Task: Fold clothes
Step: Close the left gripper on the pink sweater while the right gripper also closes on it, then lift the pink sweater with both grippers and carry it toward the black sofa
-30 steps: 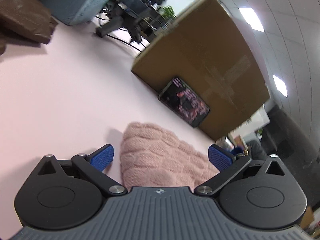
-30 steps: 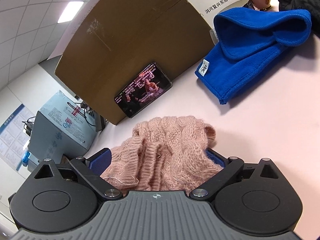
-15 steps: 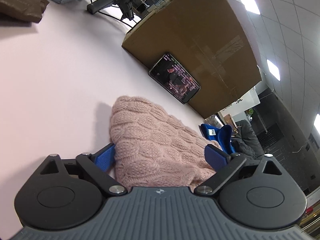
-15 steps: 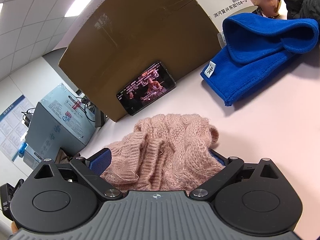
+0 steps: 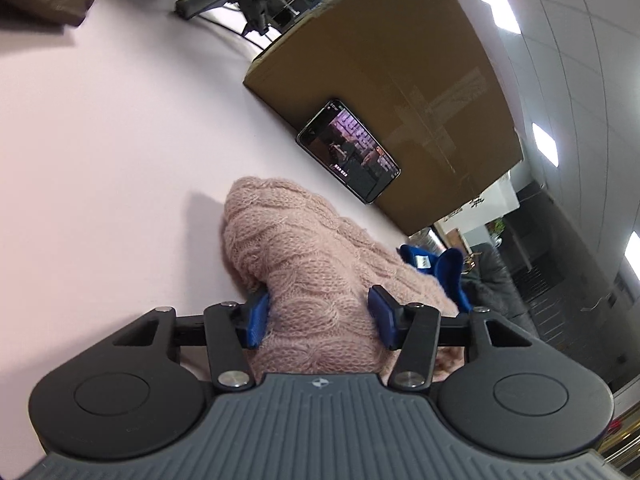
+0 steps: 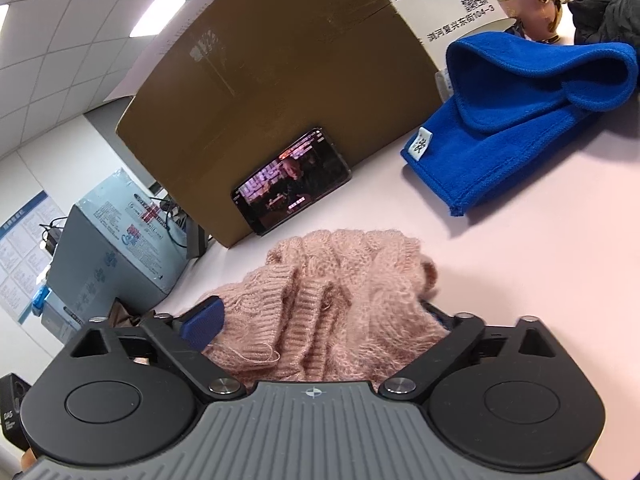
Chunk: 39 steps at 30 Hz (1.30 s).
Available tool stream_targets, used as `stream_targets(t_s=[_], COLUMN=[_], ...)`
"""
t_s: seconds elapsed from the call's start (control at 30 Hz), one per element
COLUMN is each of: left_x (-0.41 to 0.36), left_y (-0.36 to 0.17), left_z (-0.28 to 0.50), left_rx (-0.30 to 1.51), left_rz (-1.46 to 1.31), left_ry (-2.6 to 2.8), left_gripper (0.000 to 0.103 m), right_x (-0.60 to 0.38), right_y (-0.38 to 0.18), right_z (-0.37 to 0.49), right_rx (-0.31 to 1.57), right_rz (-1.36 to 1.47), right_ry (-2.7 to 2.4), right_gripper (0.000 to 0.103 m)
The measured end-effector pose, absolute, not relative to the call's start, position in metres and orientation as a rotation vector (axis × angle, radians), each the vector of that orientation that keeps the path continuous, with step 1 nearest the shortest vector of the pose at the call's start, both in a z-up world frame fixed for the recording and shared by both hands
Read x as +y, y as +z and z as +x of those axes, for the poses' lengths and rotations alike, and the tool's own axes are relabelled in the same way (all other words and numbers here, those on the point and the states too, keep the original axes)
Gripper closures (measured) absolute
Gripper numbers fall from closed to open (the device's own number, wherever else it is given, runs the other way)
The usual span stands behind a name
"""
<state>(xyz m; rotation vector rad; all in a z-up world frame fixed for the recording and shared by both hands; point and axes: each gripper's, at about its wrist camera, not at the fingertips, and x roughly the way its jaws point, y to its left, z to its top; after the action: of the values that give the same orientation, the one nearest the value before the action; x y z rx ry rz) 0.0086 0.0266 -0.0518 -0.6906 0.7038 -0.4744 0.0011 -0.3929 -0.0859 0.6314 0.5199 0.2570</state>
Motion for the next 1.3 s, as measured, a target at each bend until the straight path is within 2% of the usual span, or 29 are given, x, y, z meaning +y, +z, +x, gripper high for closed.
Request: stream_targets(t_s=[0.1, 0.47, 0.6, 0.97, 1.3], left_x=[0.021, 0.016, 0.009, -0.028, -0.123], left_y=[-0.050, -0.046, -0.035, 0.005, 0.045], left_z=[0.007, 0.006, -0.001, -0.029, -0.045], left_rx=[0.687, 0.629, 0.594, 0.482, 0.412], left_rz=[-0.630, -0.603, -0.548, -0.482, -0.353], left_ry=[-0.452, -0.466, -0.440, -0.471, -0.652], left_gripper=[0.067, 0.071, 0.072, 0.072, 0.072], right_x=[-0.393, -0.392, -0.394, -0.419, -0.488], right_y=[-0.088, -0.081, -0.073, -0.039, -0.023], right_z=[0.001, -0.008, -0.017, -0.064, -0.120], right_rx=[0.526, 0.464, 0.408, 0.211, 0.012], right_rz=[0.651, 0.630, 0.623, 0.553, 0.544], right_ry=[0.275, 0.302, 0.325, 0.319, 0.172], right_gripper=[0.043, 0.068, 0.072, 0.072, 0.072])
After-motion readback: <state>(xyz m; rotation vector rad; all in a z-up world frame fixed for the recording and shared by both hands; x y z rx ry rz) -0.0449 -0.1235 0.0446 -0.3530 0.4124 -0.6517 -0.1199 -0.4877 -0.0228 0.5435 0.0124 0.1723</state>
